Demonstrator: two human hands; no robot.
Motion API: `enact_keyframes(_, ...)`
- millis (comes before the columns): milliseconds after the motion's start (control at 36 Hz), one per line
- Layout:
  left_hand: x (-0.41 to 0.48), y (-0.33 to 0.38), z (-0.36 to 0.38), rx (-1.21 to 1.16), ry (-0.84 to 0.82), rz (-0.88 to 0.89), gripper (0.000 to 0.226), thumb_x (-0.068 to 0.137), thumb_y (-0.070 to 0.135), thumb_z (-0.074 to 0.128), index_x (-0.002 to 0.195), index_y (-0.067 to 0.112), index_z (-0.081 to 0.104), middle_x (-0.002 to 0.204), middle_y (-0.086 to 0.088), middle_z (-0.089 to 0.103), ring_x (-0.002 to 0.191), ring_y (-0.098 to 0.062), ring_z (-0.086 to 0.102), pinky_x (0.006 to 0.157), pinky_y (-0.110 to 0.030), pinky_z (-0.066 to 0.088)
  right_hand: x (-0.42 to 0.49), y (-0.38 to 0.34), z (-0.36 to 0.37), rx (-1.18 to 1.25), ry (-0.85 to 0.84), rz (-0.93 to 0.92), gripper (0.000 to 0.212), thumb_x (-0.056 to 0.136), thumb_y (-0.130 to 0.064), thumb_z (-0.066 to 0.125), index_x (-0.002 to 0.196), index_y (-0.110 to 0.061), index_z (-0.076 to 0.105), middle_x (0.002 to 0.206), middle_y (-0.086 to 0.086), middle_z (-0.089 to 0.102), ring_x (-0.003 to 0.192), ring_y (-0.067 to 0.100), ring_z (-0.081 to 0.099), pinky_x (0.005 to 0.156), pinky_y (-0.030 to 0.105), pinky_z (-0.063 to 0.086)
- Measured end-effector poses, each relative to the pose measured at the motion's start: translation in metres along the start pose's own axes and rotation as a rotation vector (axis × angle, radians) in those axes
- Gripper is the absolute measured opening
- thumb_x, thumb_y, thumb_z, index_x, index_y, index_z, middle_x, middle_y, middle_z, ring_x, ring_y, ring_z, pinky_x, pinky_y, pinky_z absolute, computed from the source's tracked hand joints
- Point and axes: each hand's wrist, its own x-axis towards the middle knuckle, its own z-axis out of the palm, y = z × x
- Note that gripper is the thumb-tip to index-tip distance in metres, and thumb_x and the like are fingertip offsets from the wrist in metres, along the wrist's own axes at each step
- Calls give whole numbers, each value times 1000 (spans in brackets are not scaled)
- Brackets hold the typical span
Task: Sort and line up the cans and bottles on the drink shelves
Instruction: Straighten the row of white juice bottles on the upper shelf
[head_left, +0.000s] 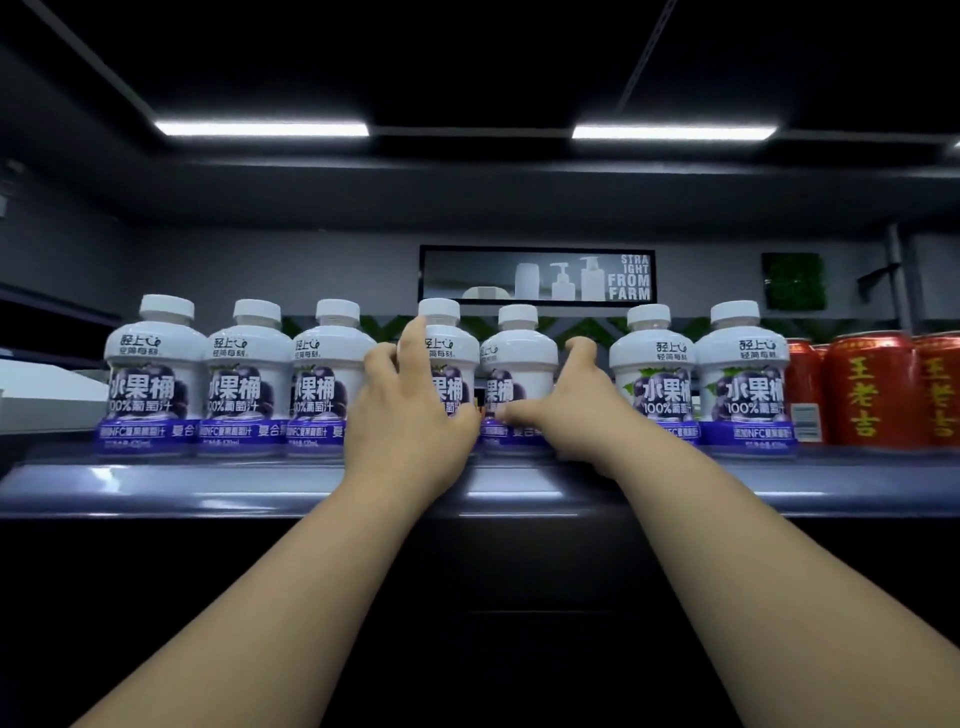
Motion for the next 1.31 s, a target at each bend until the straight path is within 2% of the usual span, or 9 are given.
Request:
enact_keyframes(83, 0, -1, -1, -9, 0, -5, 91, 81, 41, 67, 153, 30, 12, 147, -9, 30, 121, -34, 49, 96, -44, 43, -3, 6, -4, 99, -4, -28, 109, 71, -44, 83, 150, -31, 10, 129, 3, 52, 103, 24, 57, 90, 46, 53)
enact_keyframes(222, -1, -2, -2, -21, 10, 11, 90, 82, 40, 69, 153, 31, 16, 145, -8, 31, 121, -33, 49, 97, -42, 42, -10, 4, -1, -43, -2, -130, 130, 67, -61, 84, 155, -36, -8, 156, 7, 37, 132, 30, 47, 101, 43, 43)
enact_keyframes(389, -5, -5, -4, -17, 35, 28, 82, 86, 41, 68, 152, 33, 19, 145, -5, 31, 117, -31, 52, 87, -39, 42, -13, 7, -5, 2, -25, -183, 115, 77, -39, 76, 154, -43, -9, 130, -1, 54, 101, 18, 59, 80, 37, 48)
enact_keyframes(528, -7, -6, -6, 7, 86, 23, 81, 84, 37, 68, 150, 30, 23, 142, -8, 33, 117, -35, 52, 95, -44, 45, -18, 7, 1, -112, 47, -206, 120, 70, -62, 76, 155, -39, -5, 141, -4, 54, 120, 23, 55, 90, 39, 46)
enact_keyframes(667, -9, -5, -4, 24, 112, 16, 80, 83, 34, 67, 150, 28, 23, 143, -9, 33, 122, -34, 46, 100, -45, 41, -22, 9, 0, -117, 63, -280, 117, 76, -57, 76, 156, -36, -7, 112, -10, 56, 97, 16, 53, 78, 33, 42)
enact_keyframes(778, -15, -7, -4, 66, 171, 45, 74, 81, 26, 64, 148, 24, 31, 144, -11, 35, 128, -33, 35, 106, -46, 32, -21, 9, 4, -131, 70, -270, 110, 74, -60, 73, 154, -39, 1, 126, -6, 62, 109, 21, 58, 86, 39, 50)
enact_keyframes(944, -17, -10, -7, 16, 112, 24, 77, 82, 28, 63, 148, 26, 25, 144, -6, 32, 126, -30, 37, 102, -44, 35, -23, 3, 11, -183, 110, -256, 107, 72, -62, 70, 153, -36, 6, 127, 0, 62, 112, 25, 58, 84, 40, 50)
enact_keyframes(1139, -18, -10, -5, -22, 90, 34, 73, 83, 15, 55, 149, 24, 25, 149, -13, 27, 125, -35, 36, 100, -46, 36, -28, 0, 12, -214, 104, -252, 111, 77, -63, 70, 157, -38, -2, 139, 2, 58, 126, 25, 54, 93, 43, 50)
enact_keyframes(1306, -19, -11, -7, -63, 84, 46, 74, 80, 14, 55, 147, 24, 27, 150, -14, 27, 125, -36, 35, 102, -47, 34, -29, 0, 12, -202, 121, -259, 112, 70, -72, 68, 154, -44, -1, 129, -4, 66, 113, 23, 63, 92, 47, 53)
